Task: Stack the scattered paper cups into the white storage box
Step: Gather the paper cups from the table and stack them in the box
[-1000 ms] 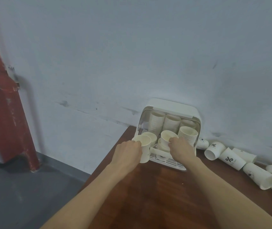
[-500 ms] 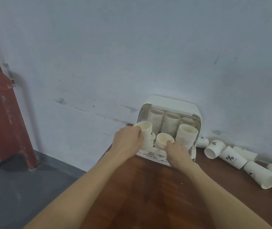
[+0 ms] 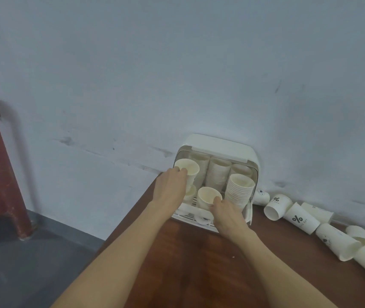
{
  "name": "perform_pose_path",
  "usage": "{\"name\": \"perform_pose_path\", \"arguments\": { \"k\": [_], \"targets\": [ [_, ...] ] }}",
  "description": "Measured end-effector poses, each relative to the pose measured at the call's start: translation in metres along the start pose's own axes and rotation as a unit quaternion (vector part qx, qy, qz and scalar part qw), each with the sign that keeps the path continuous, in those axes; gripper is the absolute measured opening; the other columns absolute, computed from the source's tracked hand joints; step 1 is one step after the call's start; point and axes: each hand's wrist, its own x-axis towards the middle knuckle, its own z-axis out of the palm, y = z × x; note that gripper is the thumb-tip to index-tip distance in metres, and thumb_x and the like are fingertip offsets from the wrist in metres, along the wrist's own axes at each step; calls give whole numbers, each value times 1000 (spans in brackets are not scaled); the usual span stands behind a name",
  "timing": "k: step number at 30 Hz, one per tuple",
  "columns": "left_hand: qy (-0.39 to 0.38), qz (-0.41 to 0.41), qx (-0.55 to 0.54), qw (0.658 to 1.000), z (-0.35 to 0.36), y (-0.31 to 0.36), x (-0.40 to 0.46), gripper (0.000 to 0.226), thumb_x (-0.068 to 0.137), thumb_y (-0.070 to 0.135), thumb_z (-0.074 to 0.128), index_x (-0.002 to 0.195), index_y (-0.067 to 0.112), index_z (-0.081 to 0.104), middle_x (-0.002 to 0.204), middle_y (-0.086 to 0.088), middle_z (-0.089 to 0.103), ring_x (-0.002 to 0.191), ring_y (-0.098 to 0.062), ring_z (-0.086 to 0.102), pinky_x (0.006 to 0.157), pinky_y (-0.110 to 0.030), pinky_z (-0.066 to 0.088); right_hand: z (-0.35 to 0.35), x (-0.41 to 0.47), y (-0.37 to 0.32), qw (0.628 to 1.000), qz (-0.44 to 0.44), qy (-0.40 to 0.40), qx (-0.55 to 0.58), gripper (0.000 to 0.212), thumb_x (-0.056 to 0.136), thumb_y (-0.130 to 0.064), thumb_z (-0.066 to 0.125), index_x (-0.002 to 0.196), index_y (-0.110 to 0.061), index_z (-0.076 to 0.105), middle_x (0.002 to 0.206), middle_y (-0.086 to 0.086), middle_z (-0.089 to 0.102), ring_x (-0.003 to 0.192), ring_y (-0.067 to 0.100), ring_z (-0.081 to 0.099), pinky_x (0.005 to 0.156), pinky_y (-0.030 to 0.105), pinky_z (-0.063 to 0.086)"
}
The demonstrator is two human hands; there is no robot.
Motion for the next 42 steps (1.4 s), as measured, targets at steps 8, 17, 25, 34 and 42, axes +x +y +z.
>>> {"name": "perform_pose_path", "arguments": {
  "k": [8, 17, 25, 34, 42],
  "targets": [
    [-52, 12, -10, 999, 30, -11, 0, 18, 95, 9, 48, 109, 13, 59, 105, -6, 61, 91, -29, 60, 61, -34, 38, 1, 1, 0, 1000, 11, 7, -5, 31, 90, 2, 41, 118, -4, 52, 107, 16, 51, 102, 31, 57, 66, 35, 30],
    [-83, 49, 3, 995, 47, -10, -7, 14, 97, 13, 46, 102, 14, 59, 103, -7, 59, 90, -30, 61, 63, -35, 38, 4, 1, 0, 1000, 17, 13, -7, 32, 89, 3, 40, 118, -3, 51, 112, 14, 55, 101, 31, 57, 66, 36, 28],
    [-130, 34, 13, 991, 45, -8, -9, 16, 98, 14, 44, 102, 14, 59, 107, -7, 60, 92, -32, 62, 64, -35, 38, 3, 0, -1, 1000, 27, 6, -2, 33, 89, 2, 41, 120, -4, 51, 115, 14, 55, 103, 32, 56, 67, 36, 27],
    [-151, -7, -24, 988, 23, 6, -25, 43, 93, 10, 42, 136, 10, 37, 122, -11, 56, 104, -31, 58, 73, -38, 44, -1, -2, -1, 996, 66, -6, 61, 33, 87, 2, 42, 119, -2, 49, 106, 15, 53, 97, 32, 59, 65, 35, 28],
    [-129, -2, -117, 985, -5, 35, -63, 27, 98, 19, 39, 123, 15, 47, 115, -6, 57, 103, -29, 58, 77, -41, 48, -24, -23, 3, 950, 89, 8, 298, 63, 86, 0, 42, 145, -19, 30, 120, 13, 62, 102, 29, 57, 83, 37, 44]
  ]
}}
